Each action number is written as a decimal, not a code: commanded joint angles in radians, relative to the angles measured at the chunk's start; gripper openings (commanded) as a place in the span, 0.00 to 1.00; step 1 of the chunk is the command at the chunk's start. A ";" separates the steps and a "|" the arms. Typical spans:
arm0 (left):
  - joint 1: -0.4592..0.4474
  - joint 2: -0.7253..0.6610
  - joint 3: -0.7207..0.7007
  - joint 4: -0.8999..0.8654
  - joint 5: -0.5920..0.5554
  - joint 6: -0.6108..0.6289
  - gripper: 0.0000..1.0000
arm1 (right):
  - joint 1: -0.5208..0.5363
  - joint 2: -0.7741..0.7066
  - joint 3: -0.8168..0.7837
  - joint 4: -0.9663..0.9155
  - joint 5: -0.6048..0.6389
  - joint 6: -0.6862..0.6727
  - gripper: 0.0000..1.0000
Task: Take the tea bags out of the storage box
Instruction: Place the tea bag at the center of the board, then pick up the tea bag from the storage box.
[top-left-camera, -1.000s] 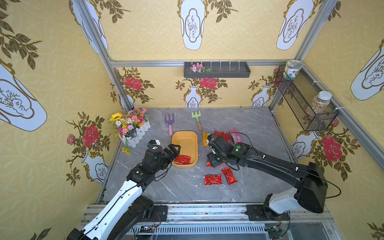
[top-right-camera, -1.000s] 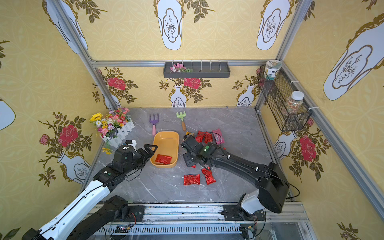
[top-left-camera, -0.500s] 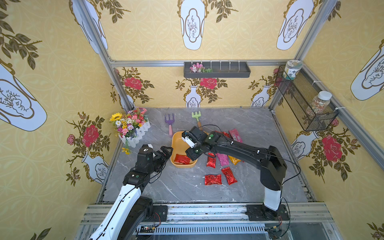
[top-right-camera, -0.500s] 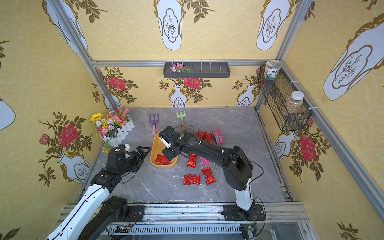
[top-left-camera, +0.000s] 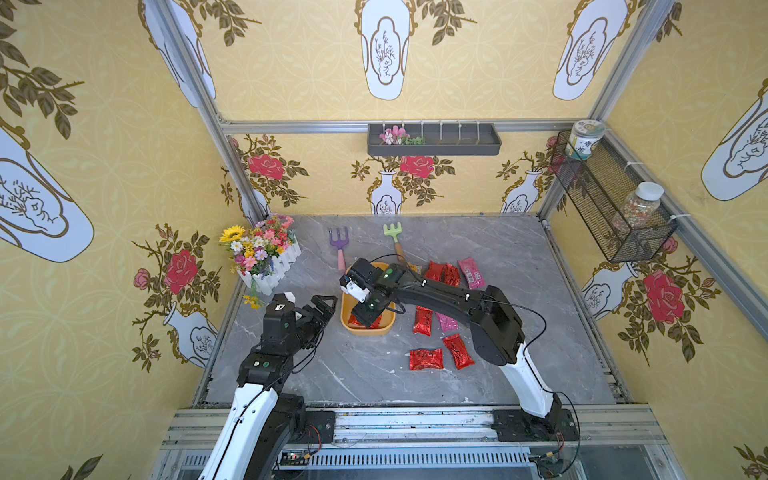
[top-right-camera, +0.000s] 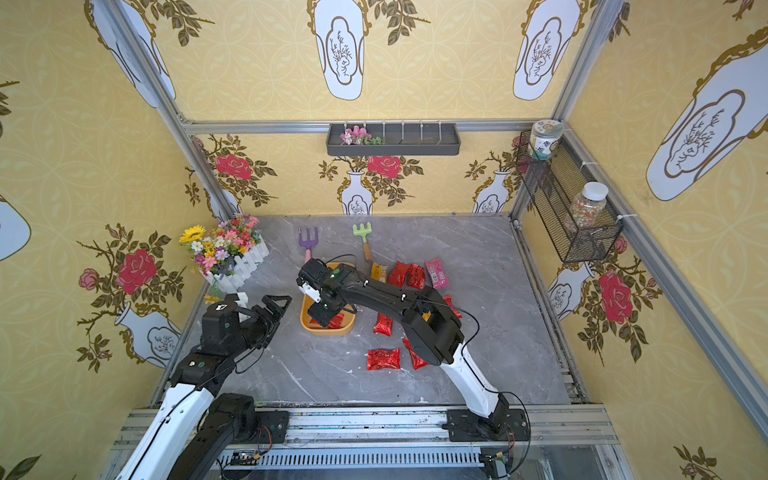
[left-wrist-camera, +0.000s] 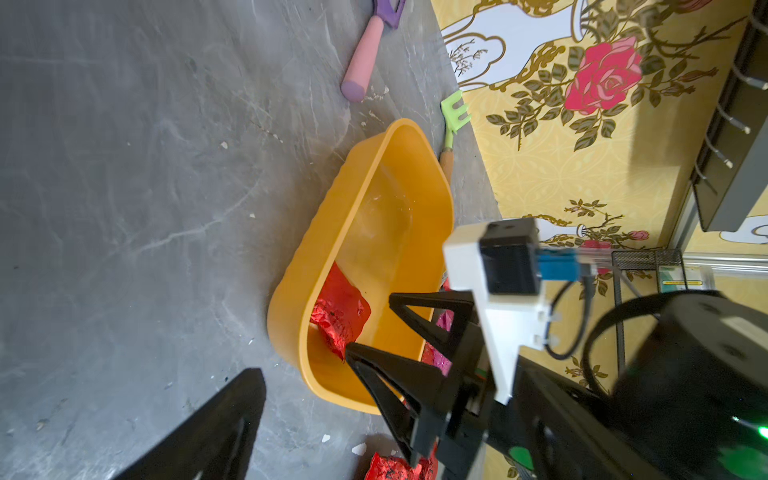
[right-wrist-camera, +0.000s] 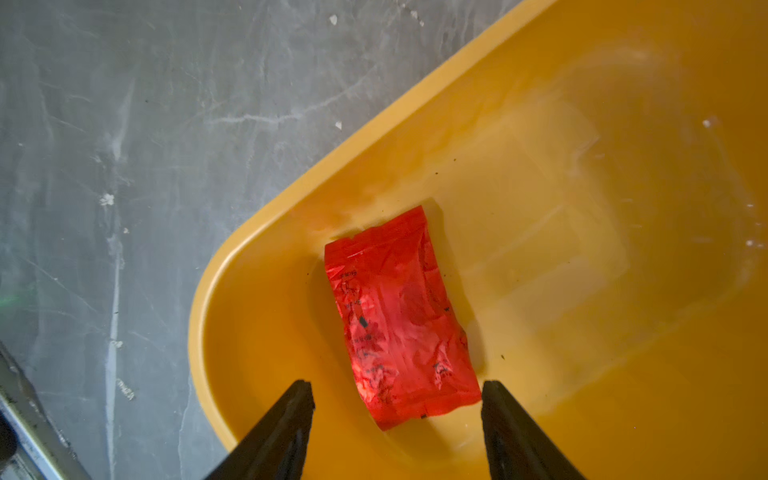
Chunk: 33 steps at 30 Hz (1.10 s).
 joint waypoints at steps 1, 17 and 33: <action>0.008 -0.027 0.002 -0.050 -0.027 -0.003 1.00 | 0.010 0.033 0.025 -0.022 0.017 -0.027 0.69; 0.009 -0.038 0.003 -0.063 -0.007 -0.001 1.00 | 0.034 0.145 0.096 -0.021 0.143 -0.013 0.70; 0.010 -0.035 -0.010 -0.047 0.009 -0.013 1.00 | -0.002 0.129 0.088 -0.004 0.165 0.102 0.61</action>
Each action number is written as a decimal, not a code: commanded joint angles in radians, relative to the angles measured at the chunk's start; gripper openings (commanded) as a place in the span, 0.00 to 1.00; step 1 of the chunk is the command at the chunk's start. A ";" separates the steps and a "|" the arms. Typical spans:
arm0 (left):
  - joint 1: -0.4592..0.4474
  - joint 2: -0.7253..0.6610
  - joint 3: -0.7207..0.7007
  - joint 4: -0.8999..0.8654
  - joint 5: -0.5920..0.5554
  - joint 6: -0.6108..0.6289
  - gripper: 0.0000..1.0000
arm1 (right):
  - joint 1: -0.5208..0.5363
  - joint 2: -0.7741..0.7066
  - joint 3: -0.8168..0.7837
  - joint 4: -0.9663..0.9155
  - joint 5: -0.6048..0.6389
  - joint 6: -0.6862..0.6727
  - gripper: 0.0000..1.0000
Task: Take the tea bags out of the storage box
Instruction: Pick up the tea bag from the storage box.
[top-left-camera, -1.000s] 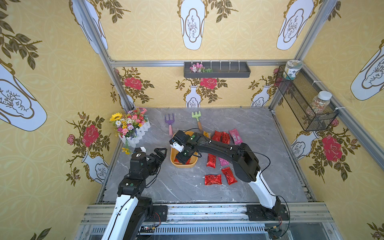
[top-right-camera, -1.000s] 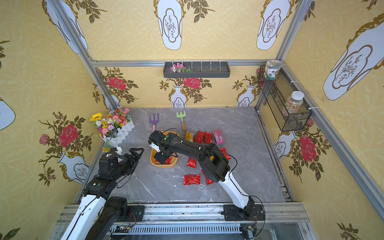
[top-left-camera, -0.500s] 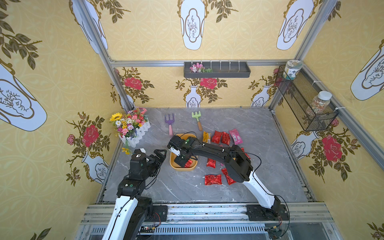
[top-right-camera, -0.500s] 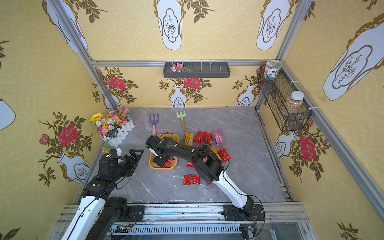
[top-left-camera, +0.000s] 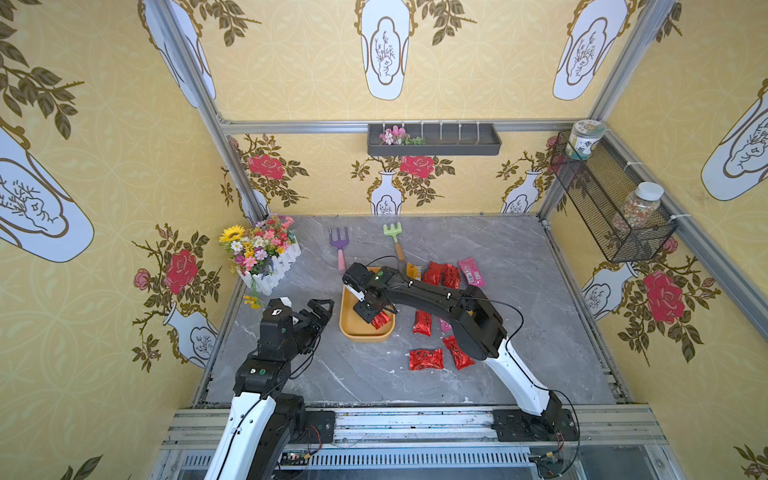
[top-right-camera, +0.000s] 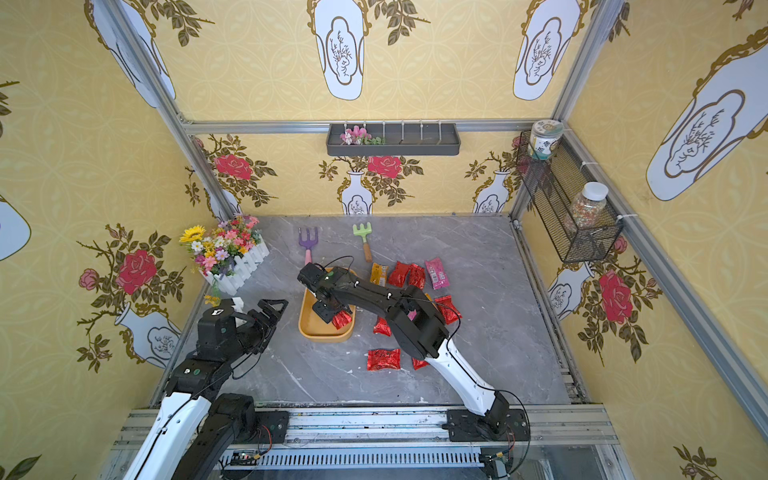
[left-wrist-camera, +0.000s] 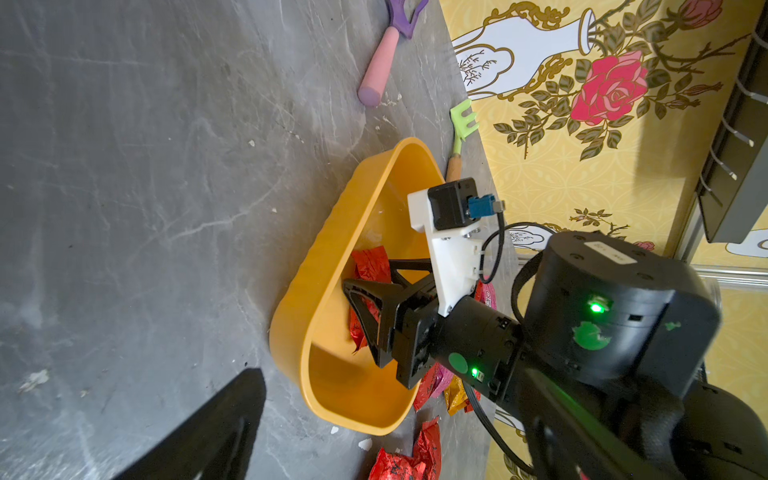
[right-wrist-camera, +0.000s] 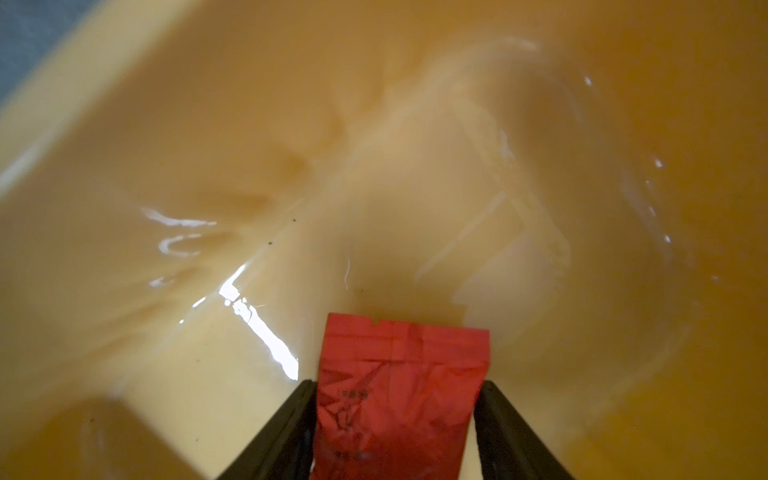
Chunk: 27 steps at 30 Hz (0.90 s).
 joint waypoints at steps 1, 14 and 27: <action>0.001 0.003 -0.008 0.020 0.018 -0.006 1.00 | 0.008 -0.022 -0.022 0.007 0.002 0.043 0.60; 0.001 0.040 0.056 0.018 0.037 0.029 1.00 | 0.018 -0.110 -0.042 0.032 -0.002 0.108 0.50; -0.035 0.111 0.155 0.071 0.061 0.033 1.00 | -0.020 -0.333 -0.118 0.018 -0.004 0.144 0.50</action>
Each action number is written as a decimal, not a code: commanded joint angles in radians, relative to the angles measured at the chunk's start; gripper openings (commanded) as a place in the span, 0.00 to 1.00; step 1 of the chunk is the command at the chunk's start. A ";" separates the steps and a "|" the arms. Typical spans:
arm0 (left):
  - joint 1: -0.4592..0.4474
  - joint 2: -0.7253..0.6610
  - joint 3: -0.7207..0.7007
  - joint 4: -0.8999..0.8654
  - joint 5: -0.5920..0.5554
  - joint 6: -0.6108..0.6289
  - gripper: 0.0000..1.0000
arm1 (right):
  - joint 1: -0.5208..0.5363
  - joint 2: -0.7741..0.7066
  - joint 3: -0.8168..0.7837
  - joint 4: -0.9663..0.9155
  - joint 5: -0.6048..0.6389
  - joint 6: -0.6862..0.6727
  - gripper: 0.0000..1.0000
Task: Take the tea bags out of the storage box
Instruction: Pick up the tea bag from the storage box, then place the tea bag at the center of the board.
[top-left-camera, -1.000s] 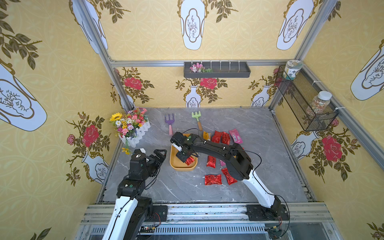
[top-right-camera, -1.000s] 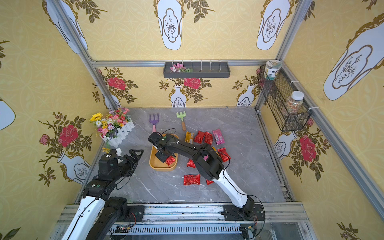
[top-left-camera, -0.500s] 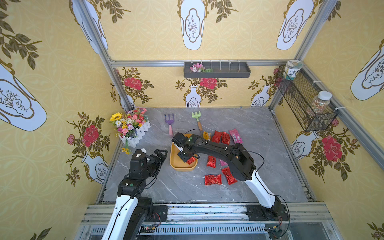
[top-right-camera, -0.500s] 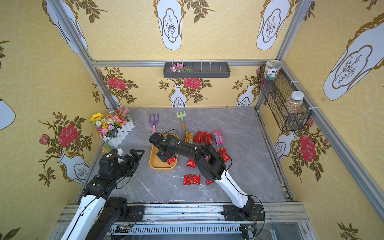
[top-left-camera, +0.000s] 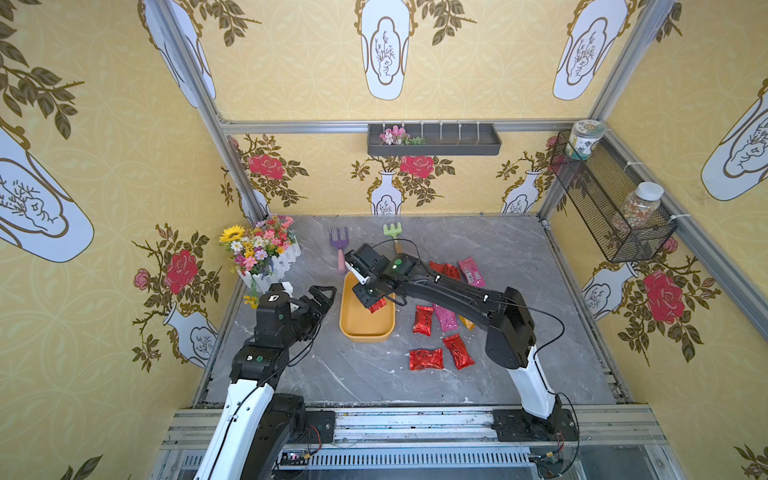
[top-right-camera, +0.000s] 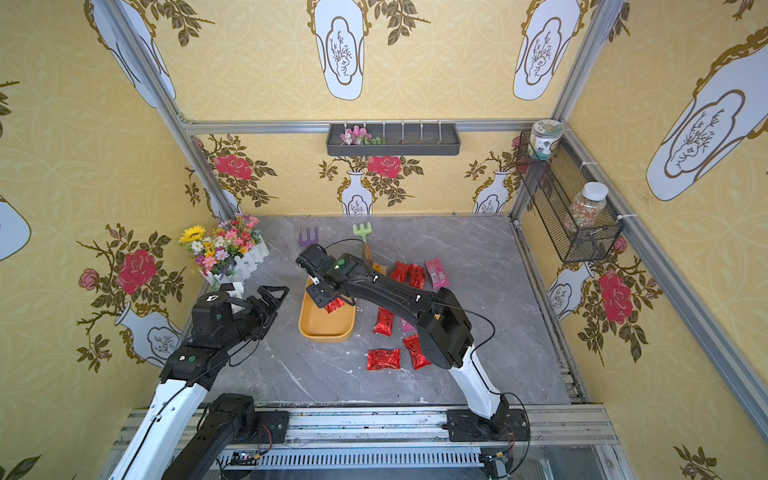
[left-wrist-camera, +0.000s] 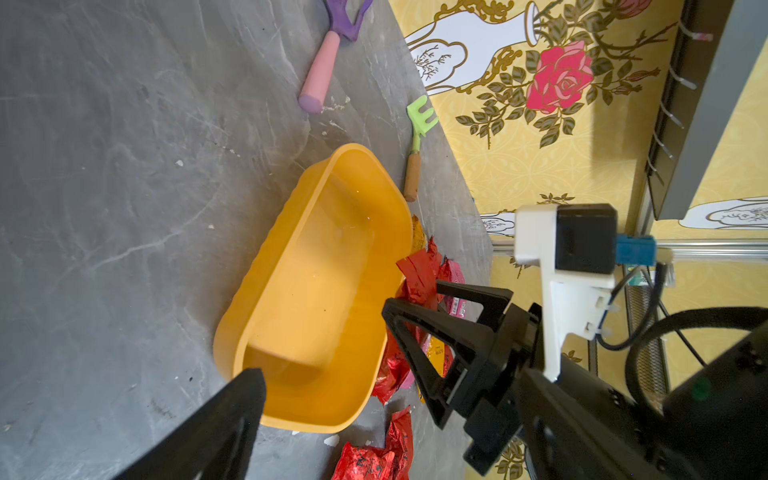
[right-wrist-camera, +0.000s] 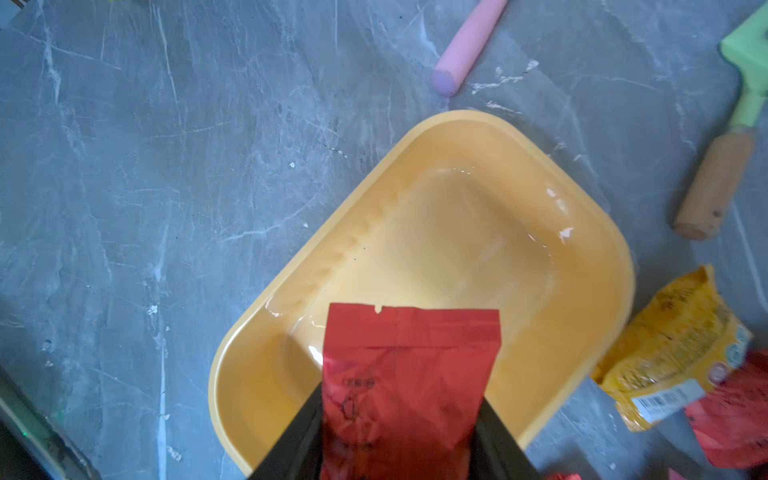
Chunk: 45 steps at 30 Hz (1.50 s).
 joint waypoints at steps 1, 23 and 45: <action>-0.046 0.021 0.015 0.053 -0.003 -0.003 1.00 | -0.021 -0.074 -0.078 0.008 0.011 0.032 0.50; -0.668 0.531 0.151 0.428 -0.199 -0.088 1.00 | -0.229 -0.856 -1.078 0.105 0.154 0.361 0.51; -0.676 0.530 0.179 0.415 -0.169 -0.049 1.00 | -0.289 -0.881 -1.326 0.183 0.292 0.613 0.53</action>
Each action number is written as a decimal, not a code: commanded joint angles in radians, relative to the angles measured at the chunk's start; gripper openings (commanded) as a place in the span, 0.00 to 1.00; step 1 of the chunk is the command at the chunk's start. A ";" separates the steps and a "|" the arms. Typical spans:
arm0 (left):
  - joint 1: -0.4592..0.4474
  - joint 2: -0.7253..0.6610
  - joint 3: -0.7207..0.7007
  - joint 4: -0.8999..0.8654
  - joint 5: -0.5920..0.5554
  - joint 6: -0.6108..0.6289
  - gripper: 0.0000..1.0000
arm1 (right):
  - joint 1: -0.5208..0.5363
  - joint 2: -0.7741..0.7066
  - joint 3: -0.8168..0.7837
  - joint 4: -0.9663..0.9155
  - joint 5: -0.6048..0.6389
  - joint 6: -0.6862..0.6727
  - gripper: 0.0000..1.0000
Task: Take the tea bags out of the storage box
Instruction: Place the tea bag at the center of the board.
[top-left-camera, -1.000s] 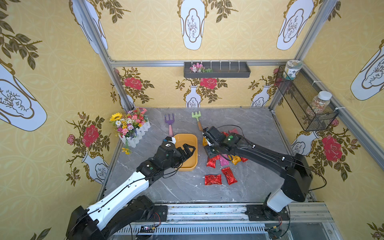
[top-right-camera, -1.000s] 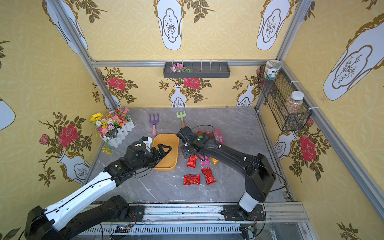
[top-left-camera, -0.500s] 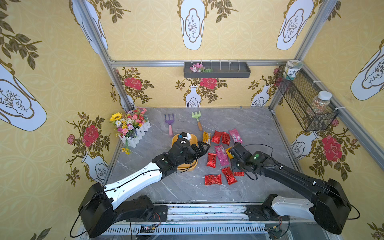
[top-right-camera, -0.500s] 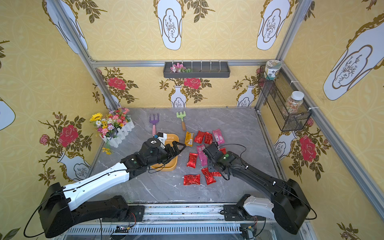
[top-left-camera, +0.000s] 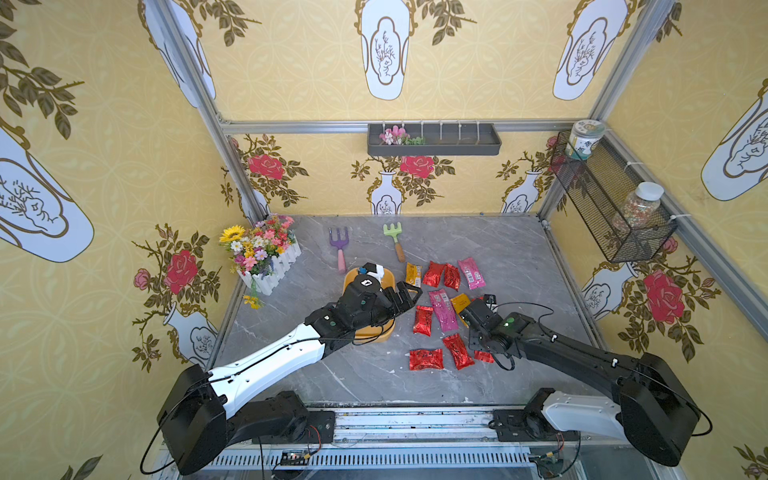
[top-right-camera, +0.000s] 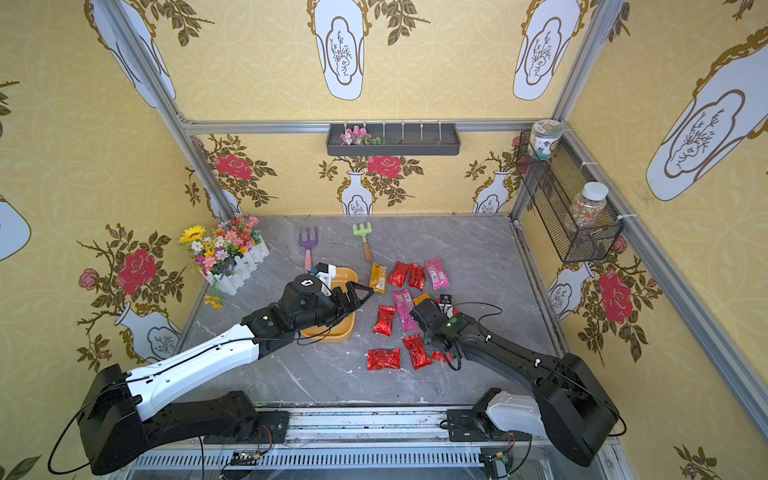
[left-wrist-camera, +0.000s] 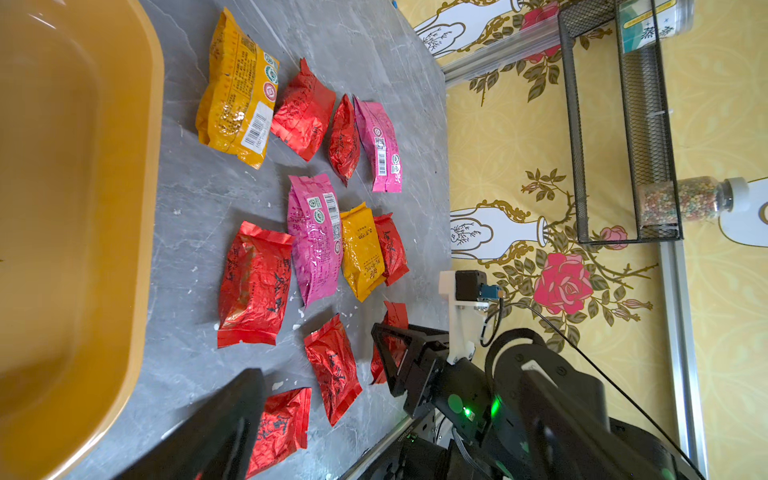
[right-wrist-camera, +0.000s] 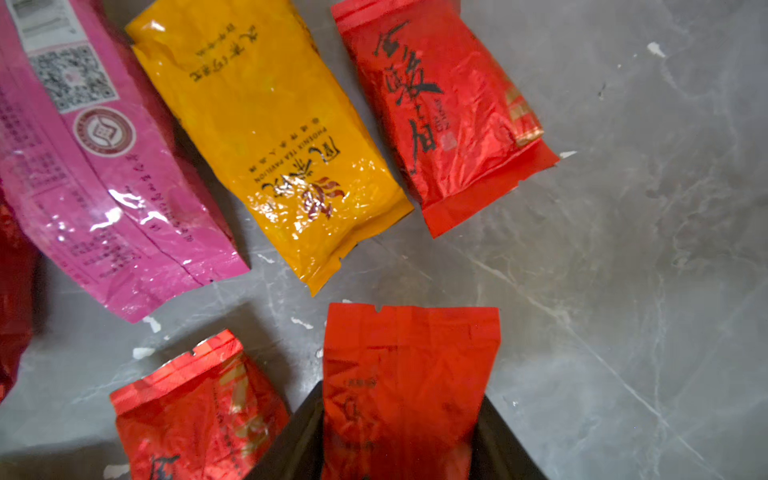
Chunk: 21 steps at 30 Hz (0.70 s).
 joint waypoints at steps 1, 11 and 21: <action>0.000 -0.013 -0.004 0.003 -0.003 0.023 1.00 | -0.010 0.006 -0.003 0.021 0.033 0.033 0.53; 0.006 -0.060 0.003 -0.036 -0.046 0.041 1.00 | -0.023 0.036 0.010 0.030 0.022 0.036 0.58; 0.070 -0.121 0.134 -0.206 -0.202 0.175 1.00 | -0.018 -0.111 0.151 -0.010 0.055 -0.066 0.97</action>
